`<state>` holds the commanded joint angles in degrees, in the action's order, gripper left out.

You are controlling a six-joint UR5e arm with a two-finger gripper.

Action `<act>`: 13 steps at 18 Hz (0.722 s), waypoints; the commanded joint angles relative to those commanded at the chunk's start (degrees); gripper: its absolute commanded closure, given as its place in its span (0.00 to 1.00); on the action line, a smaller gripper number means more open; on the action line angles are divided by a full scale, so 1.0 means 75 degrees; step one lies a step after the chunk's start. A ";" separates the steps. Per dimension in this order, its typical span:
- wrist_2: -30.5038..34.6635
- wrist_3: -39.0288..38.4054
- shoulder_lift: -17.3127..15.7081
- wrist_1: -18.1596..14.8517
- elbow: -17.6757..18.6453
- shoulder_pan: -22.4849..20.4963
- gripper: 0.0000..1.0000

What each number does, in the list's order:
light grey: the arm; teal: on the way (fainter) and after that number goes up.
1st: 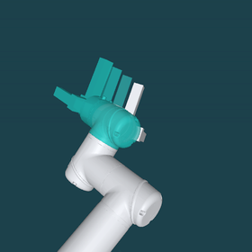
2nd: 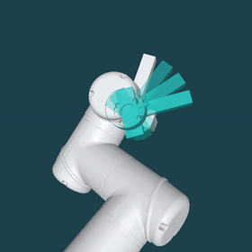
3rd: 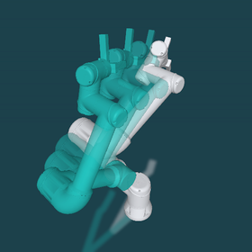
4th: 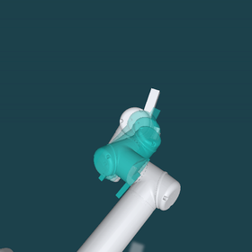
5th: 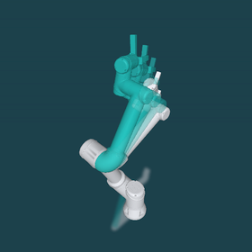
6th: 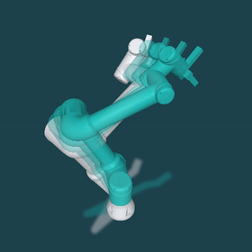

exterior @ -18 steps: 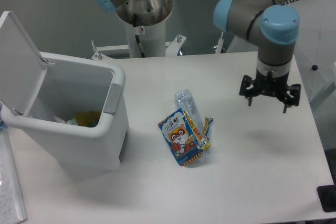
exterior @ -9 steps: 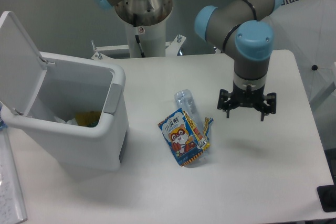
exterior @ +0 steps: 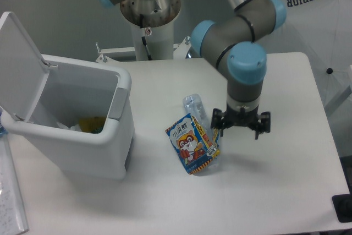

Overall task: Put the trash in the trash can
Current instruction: 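Move the open gripper over the colorful snack wrapper and lower it, then close the gripper on the snack wrapper and lift it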

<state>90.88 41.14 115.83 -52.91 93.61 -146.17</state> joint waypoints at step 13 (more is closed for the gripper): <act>-0.0059 -0.0563 0.0399 -0.0082 0.0023 0.0727 0.19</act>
<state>90.44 36.91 118.83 -53.52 93.78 -140.71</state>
